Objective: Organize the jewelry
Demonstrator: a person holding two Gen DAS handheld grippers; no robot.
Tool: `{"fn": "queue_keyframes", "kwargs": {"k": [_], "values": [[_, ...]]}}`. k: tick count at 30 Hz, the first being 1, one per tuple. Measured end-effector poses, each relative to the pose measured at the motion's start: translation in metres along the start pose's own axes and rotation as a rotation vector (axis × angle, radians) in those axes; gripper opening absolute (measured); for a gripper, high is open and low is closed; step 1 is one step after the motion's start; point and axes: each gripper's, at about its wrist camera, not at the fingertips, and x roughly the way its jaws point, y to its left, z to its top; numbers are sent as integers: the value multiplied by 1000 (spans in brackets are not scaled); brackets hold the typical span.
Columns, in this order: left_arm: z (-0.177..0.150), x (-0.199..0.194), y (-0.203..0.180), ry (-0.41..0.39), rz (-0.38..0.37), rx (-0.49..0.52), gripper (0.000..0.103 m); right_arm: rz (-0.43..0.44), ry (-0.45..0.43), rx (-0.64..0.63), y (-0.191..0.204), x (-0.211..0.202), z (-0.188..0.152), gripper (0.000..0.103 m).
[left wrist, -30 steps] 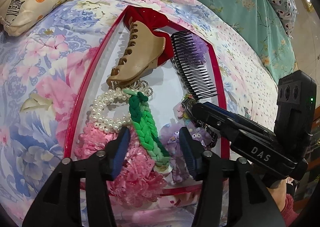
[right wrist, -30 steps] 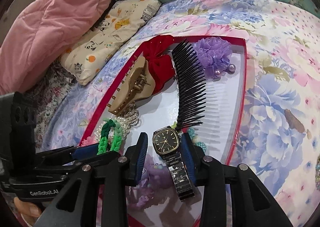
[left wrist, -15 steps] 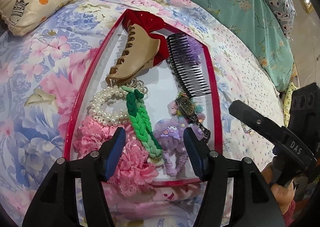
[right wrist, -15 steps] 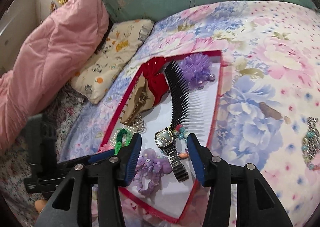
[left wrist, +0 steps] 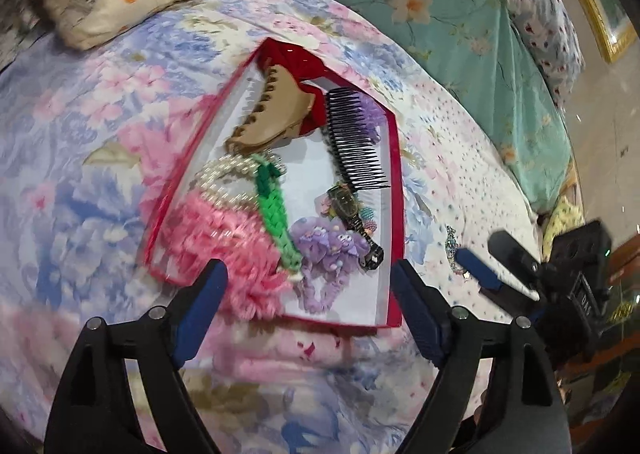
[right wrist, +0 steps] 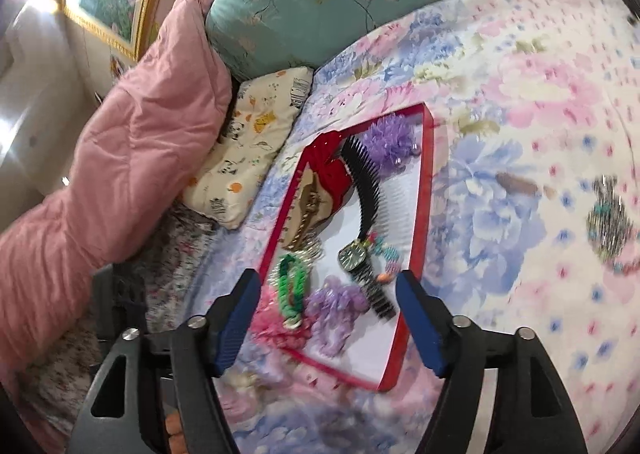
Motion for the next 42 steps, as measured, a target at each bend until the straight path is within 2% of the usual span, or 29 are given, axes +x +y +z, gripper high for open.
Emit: {"fn": "queue_keyframes", "kwargs": {"k": [5, 7, 8, 10, 12, 17, 19, 21, 23, 25, 29, 33, 38, 42], "values": [[-12, -14, 13, -25, -54, -83, 84, 18, 17, 84, -17, -12, -12, 80], [-19, -19, 21, -48, -103, -128, 84, 31, 9, 106, -24, -18, -17, 84], [-23, -22, 23, -58, -130, -139, 84, 47, 2, 122, -29, -22, -21, 90], [-30, -25, 24, -69, -152, -141, 84, 82, -18, 145, -38, -29, -28, 93], [-38, -28, 21, -79, -138, -117, 84, 79, -27, 150, -44, -33, -34, 96], [-52, -39, 10, -142, 7, -46, 84, -14, -63, 104, -44, -46, -40, 96], [-53, -39, 11, -121, 30, -43, 84, -67, -74, 61, -37, -51, -39, 96], [-50, -36, 9, -64, 76, -9, 84, -106, -97, 15, -29, -57, -38, 96], [-50, -38, 6, -44, 171, 41, 84, -151, -126, -55, -15, -64, -37, 97], [-52, -45, 3, -75, 260, 84, 84, -181, -132, -117, -2, -67, -37, 98], [-50, -60, -7, -105, 420, 158, 87, -307, -106, -328, 36, -64, -43, 100], [-46, -71, -14, -105, 496, 214, 88, -376, -83, -451, 61, -59, -52, 100], [-45, -82, -22, -126, 524, 248, 95, -419, -26, -512, 75, -50, -57, 100], [-46, -84, -26, -179, 538, 254, 102, -413, -29, -570, 86, -49, -62, 100]]}}
